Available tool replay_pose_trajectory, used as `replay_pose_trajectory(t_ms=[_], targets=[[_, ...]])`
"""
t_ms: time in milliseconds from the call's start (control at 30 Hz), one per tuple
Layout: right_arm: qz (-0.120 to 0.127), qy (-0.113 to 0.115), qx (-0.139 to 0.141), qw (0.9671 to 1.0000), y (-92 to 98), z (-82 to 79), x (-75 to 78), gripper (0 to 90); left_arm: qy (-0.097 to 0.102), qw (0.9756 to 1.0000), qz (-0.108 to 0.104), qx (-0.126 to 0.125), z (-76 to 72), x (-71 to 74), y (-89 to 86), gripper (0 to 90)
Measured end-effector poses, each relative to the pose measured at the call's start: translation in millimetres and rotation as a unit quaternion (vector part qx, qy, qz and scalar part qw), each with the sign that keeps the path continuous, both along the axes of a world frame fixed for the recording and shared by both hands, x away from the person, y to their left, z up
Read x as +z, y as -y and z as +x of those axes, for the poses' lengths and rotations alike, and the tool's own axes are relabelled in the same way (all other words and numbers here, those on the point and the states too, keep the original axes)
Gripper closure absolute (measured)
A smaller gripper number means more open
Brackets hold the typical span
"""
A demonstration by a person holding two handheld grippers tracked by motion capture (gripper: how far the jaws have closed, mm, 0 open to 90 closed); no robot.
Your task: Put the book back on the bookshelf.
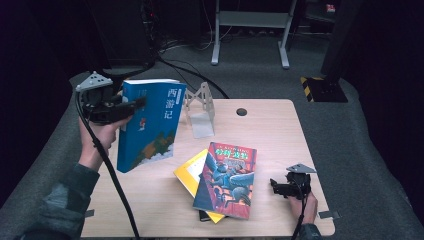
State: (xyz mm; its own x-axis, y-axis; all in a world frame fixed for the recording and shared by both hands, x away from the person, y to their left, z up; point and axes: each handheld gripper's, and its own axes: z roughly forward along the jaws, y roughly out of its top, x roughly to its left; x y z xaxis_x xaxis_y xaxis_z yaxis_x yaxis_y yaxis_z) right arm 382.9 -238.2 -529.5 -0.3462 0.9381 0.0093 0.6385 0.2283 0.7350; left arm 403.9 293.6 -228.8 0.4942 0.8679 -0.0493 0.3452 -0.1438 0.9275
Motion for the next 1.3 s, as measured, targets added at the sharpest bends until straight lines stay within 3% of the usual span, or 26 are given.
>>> replay_pose_trajectory(t_ms=[133,467,500,567,667,867,1033,1133,1300], targets=[[0.0,0.0,0.0,1.0,0.0,0.1,0.0,6.7,0.008,0.9993,0.013,0.035,5.0,-0.3,-13.9,61.7],[-0.001,-0.001,-0.002,1.0,-0.3,0.1,0.0,6.8,0.016,0.9951,0.006,0.097,18.0,-0.9,-44.1,61.7],[-0.001,-0.001,-0.002,1.0,-0.3,0.1,0.0,6.8,0.02,0.9932,0.001,0.115,23.3,-2.6,-50.5,61.7],[-0.001,-0.001,-0.002,1.0,-0.3,0.1,0.0,6.8,0.02,0.9927,0.001,0.119,25.3,-3.3,-52.3,61.7],[-0.001,-0.001,-0.001,1.0,-0.2,0.1,0.0,6.8,0.025,0.9888,0.003,0.147,36.6,-12.5,-58.6,61.7],[-0.001,-0.001,-0.001,1.0,-0.2,0.1,0.0,6.8,0.02,0.9861,0.003,0.165,49.1,-27.2,-62.1,61.6],[-0.001,0.0,-0.001,1.0,-0.2,0.0,0.0,6.9,0.02,0.983,-0.008,0.182,61.1,-41.7,-65.8,61.7],[0.0,0.0,-0.001,1.0,-0.1,0.0,0.0,6.9,0.027,0.9816,0.005,0.189,71.7,-52.2,-63.1,61.7],[-0.001,0.0,-0.001,1.0,-0.2,0.0,0.0,6.9,0.032,0.9789,0.006,0.202,83.3,-64.9,-62.4,61.6]])
